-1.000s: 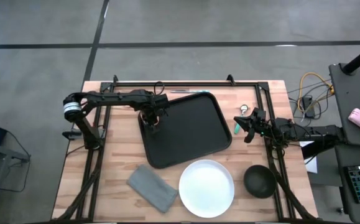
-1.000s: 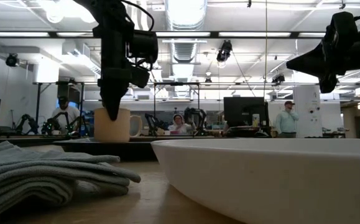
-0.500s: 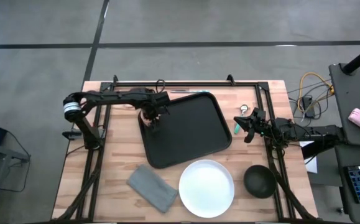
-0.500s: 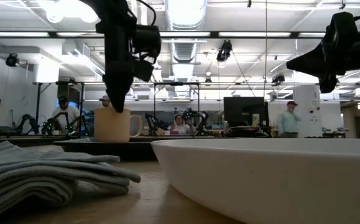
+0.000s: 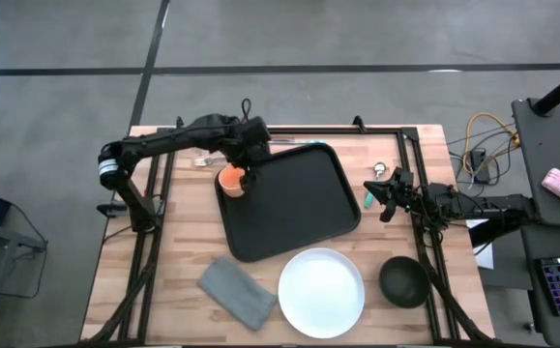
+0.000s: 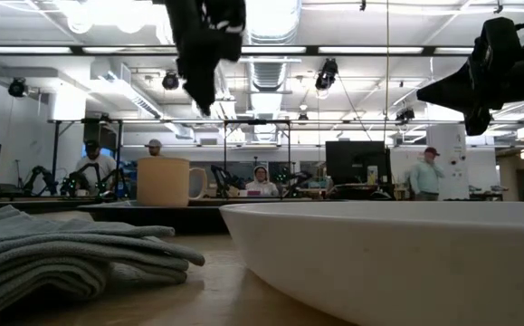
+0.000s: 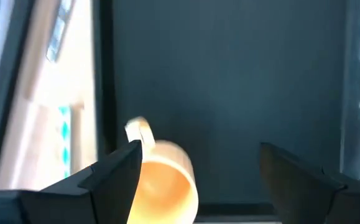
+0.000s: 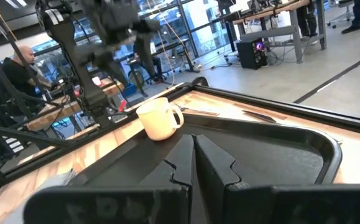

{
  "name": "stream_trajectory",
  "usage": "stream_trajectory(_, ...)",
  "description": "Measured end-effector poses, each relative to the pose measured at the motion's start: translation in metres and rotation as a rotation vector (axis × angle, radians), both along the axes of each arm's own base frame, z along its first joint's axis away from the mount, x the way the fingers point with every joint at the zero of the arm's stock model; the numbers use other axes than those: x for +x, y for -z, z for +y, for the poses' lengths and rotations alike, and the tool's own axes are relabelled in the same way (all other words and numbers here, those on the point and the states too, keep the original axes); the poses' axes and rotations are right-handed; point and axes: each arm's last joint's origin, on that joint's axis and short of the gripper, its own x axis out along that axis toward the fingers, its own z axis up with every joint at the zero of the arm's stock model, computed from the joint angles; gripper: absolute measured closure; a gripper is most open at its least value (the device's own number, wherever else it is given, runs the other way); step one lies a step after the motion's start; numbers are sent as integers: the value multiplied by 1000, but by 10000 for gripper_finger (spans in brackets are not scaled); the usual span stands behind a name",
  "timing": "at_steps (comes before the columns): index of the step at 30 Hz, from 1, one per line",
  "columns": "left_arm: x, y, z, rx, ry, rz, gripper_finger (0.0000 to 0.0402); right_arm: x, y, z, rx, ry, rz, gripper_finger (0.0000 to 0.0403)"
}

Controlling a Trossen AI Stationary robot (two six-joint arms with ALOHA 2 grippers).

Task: Set up tray
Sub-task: Put the white plate on the black tray

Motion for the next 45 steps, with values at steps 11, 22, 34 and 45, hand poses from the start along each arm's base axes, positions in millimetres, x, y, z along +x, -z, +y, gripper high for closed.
stream_trajectory(11, 6, -60, -16, 42, 79, -209, 119, 0, 0, 0, 0, 0, 0, 394)
stream_trajectory(22, 15, -68, -61, 70, 287, -226, 119, 0, 0, 0, 0, 0, 0, 394)
stream_trajectory(34, 19, -58, -75, 22, 253, -208, 119, 0, 0, 0, 0, -1, 0, 394)
stream_trajectory(45, 39, -41, -125, -79, 264, -341, 119, 0, 0, 0, 1, -3, 0, 394)
